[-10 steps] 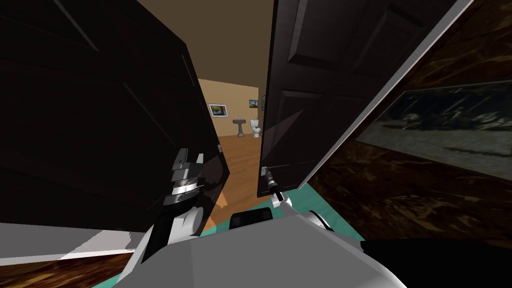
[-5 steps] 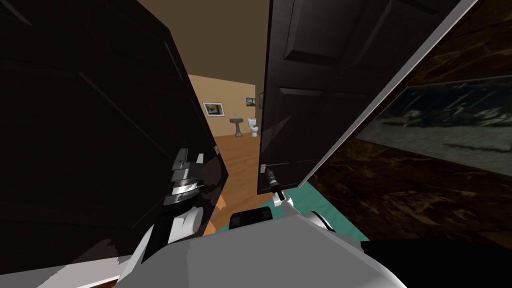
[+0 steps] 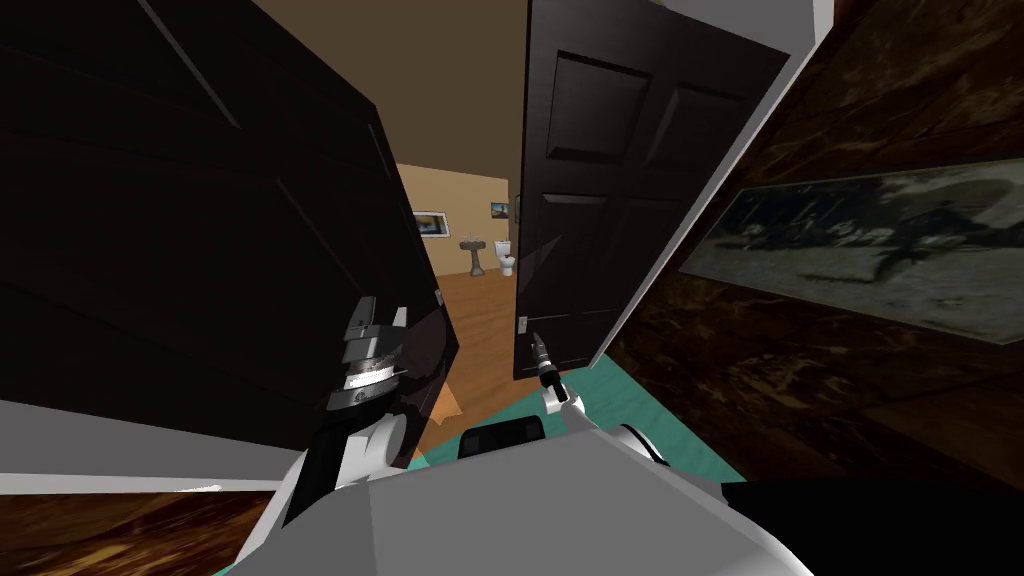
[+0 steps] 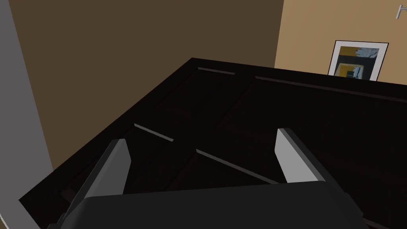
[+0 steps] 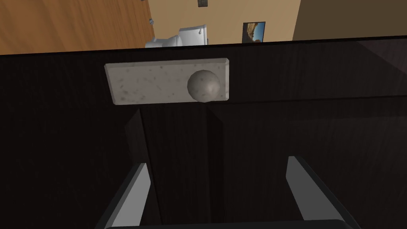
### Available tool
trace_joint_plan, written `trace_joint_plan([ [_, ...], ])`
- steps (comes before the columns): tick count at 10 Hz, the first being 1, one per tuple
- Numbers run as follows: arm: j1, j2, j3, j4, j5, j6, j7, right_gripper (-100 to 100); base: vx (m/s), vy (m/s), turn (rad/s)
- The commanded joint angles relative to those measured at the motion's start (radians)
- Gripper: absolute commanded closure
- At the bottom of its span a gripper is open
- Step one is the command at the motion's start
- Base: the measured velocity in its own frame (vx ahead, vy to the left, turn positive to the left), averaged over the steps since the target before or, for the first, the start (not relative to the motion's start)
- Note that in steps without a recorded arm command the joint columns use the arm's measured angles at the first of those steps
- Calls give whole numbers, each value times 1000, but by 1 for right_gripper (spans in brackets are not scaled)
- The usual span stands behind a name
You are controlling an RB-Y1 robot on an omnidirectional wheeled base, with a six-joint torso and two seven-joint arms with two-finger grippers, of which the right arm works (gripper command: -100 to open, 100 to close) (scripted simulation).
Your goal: Push the door open
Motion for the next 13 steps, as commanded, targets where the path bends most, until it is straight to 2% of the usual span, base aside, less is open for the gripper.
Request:
trace_joint_plan([
  [1, -4, 10, 0, 5, -2, -1, -3, -100, -176, 47, -36],
  [3, -7, -2, -4, 15, -4, -9, 0, -100, 3, 28, 8],
  [6, -5, -9, -8, 17, -6, -16, 3, -100, 204, 17, 25],
  [8, -4, -8, -12, 19, -8, -21, 5, -100, 215, 2, 29],
  [11, -2, 6, -17, 21, -11, -30, 9, -100, 213, 16, 22],
  [12, 6, 3, -15, 11, -10, -23, 8, -100, 75, 2, -5],
  [13, 6, 3, -15, 11, -10, -23, 8, 100, -16, 2, 6],
])
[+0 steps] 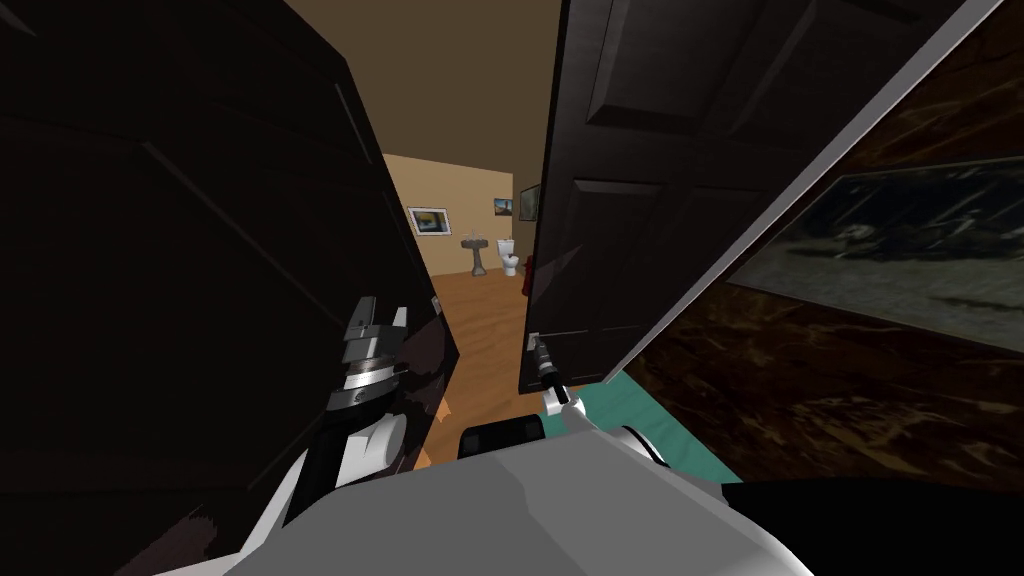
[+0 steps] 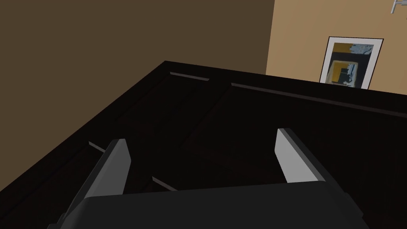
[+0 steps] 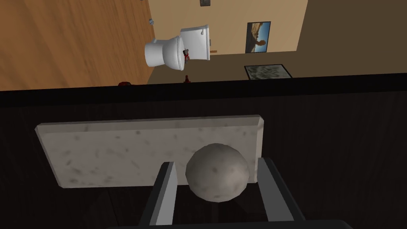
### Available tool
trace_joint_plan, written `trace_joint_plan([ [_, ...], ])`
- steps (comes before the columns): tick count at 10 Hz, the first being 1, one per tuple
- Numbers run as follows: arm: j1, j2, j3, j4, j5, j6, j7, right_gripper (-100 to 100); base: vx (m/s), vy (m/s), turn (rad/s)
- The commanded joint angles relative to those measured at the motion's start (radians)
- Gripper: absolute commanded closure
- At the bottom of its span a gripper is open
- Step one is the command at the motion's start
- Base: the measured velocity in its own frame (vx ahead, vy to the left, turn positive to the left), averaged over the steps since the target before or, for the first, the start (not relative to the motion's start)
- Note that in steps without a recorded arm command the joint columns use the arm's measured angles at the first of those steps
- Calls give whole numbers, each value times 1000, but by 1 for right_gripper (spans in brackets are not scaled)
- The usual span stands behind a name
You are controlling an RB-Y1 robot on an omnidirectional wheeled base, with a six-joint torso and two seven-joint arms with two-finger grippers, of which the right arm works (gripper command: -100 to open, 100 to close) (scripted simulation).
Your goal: Push the door open
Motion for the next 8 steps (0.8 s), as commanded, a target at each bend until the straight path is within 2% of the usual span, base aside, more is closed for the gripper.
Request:
trace_joint_plan([
  [1, 0, 0, 0, 0, 0, 0, 0, 100, -27, -2, 7],
  [5, 0, 0, 0, 0, 0, 0, 0, 100, -9, 0, 0],
  [6, 0, -9, -11, 2, -6, 2, 11, 100, 99, 22, -40],
  [8, -2, -15, -20, 2, -12, 1, 18, 100, 150, 46, -40],
])
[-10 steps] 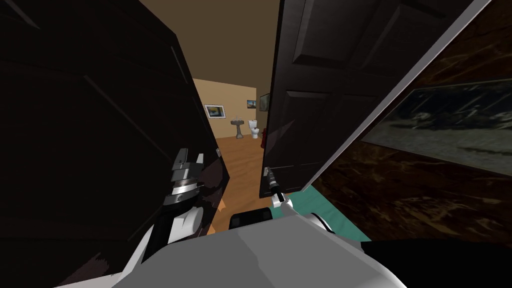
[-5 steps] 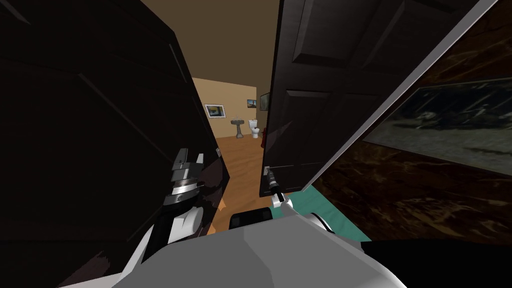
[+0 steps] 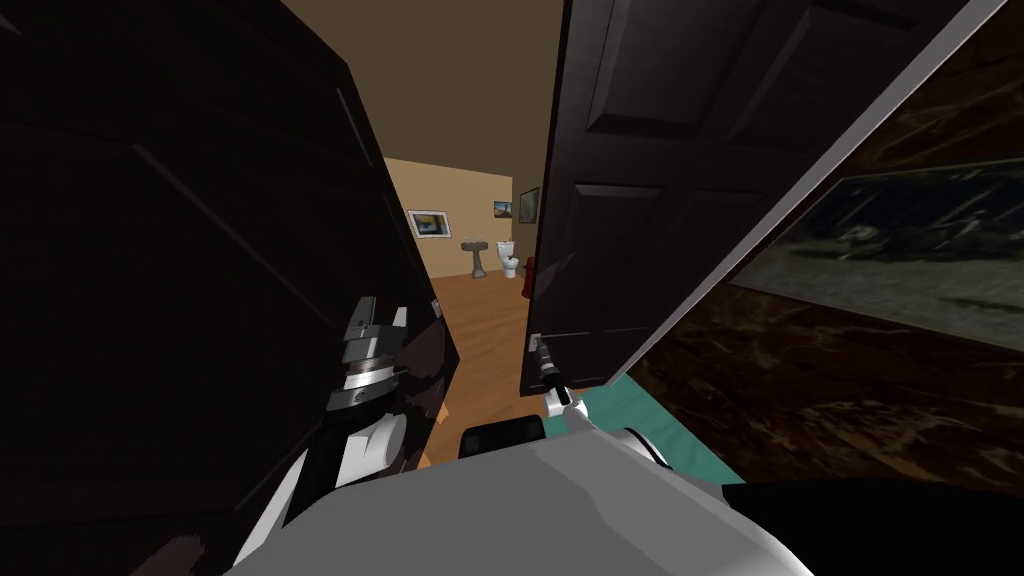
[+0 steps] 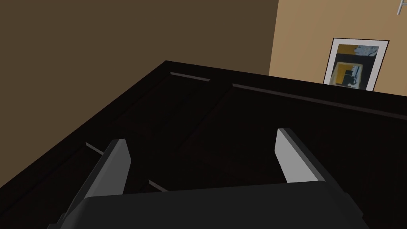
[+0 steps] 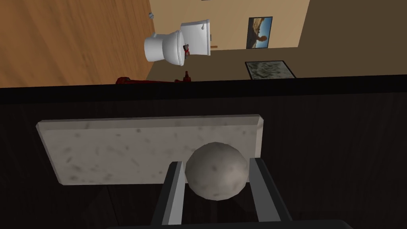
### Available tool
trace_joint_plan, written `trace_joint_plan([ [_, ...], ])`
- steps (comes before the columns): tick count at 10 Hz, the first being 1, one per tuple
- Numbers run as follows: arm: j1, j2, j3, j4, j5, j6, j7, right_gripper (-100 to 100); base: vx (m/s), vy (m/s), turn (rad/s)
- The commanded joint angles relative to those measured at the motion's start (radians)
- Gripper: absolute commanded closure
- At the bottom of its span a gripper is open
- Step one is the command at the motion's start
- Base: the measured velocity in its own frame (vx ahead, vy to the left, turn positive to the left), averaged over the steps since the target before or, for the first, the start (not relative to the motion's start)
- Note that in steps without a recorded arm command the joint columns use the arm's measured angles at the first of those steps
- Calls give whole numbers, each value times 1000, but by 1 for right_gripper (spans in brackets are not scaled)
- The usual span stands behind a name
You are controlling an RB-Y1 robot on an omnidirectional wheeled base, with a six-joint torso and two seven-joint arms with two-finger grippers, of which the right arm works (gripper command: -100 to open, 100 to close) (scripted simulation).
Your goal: Push the door open
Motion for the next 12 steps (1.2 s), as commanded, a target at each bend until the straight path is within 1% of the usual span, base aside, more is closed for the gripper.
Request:
trace_joint_plan([
  [1, -13, -11, -19, 5, -10, -12, 14, 100, 167, 15, -38],
  [3, -15, -18, -36, 5, -20, -13, 29, 100, 217, 26, -45],
  [4, -15, -18, -36, 5, -20, -13, 29, 100, 140, 14, -39],
  [5, -17, -24, -56, 5, -32, -13, 46, 100, 171, 5, -112],
  [6, -17, -24, -56, 5, -32, -13, 46, 100, 165, -3, -103],
  [7, -11, -16, -53, -12, -34, 5, 41, -100, -96, 84, -86],
  [8, -10, -14, -54, -12, -36, 6, 41, -100, -203, 131, -78],
  [10, -9, -5, -60, -15, -42, 11, 40, -100, -209, 107, -52],
  [12, -8, 14, -66, -19, -50, 16, 38, -100, -248, 148, -64],
])
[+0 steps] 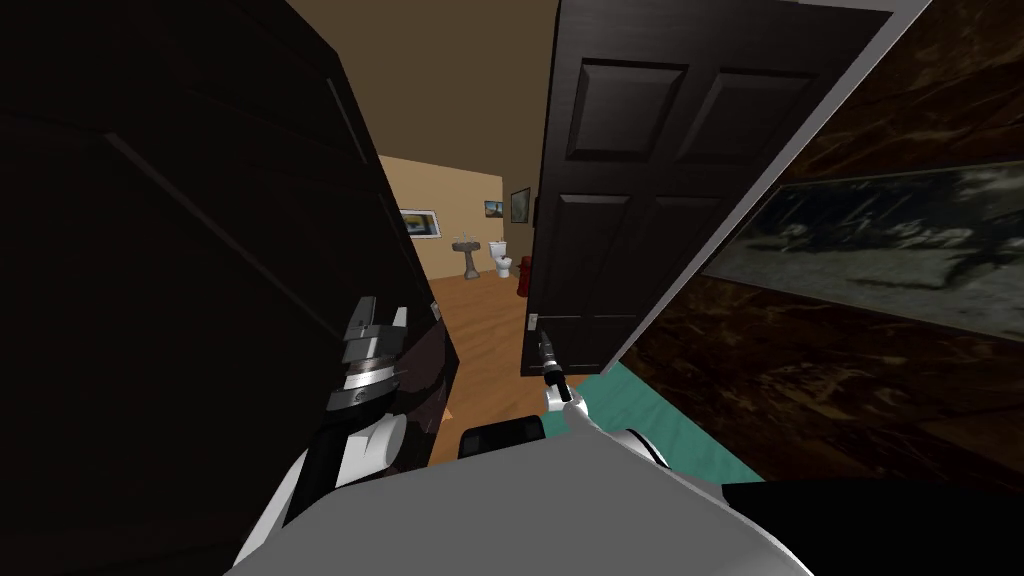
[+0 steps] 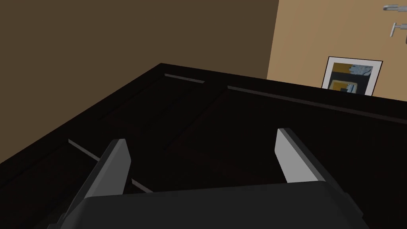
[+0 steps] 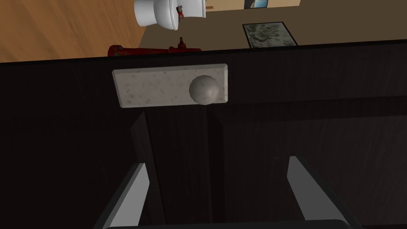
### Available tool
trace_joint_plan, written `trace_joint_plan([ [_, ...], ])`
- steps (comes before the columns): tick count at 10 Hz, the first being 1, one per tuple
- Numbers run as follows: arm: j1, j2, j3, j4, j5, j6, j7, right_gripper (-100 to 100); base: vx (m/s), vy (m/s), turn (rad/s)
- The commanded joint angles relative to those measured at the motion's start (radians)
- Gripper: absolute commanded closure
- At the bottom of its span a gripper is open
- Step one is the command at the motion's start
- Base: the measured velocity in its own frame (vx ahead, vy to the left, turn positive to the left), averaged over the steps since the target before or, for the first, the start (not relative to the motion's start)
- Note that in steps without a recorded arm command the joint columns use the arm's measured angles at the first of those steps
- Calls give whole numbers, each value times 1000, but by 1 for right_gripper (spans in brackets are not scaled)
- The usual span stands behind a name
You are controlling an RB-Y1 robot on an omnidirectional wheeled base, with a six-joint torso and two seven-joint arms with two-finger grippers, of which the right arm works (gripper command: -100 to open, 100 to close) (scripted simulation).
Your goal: Push the door open
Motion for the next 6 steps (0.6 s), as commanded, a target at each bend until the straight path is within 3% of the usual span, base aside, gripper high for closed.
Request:
trace_joint_plan([
  [1, 0, 0, 0, 0, 0, 0, 0, -100, -101, 59, -22],
  [3, 5, -10, -4, 0, -2, -7, 2, -100, 123, -1, 30],
  [6, 12, -15, -9, 3, -5, -22, 4, -100, 241, -13, 31],
])
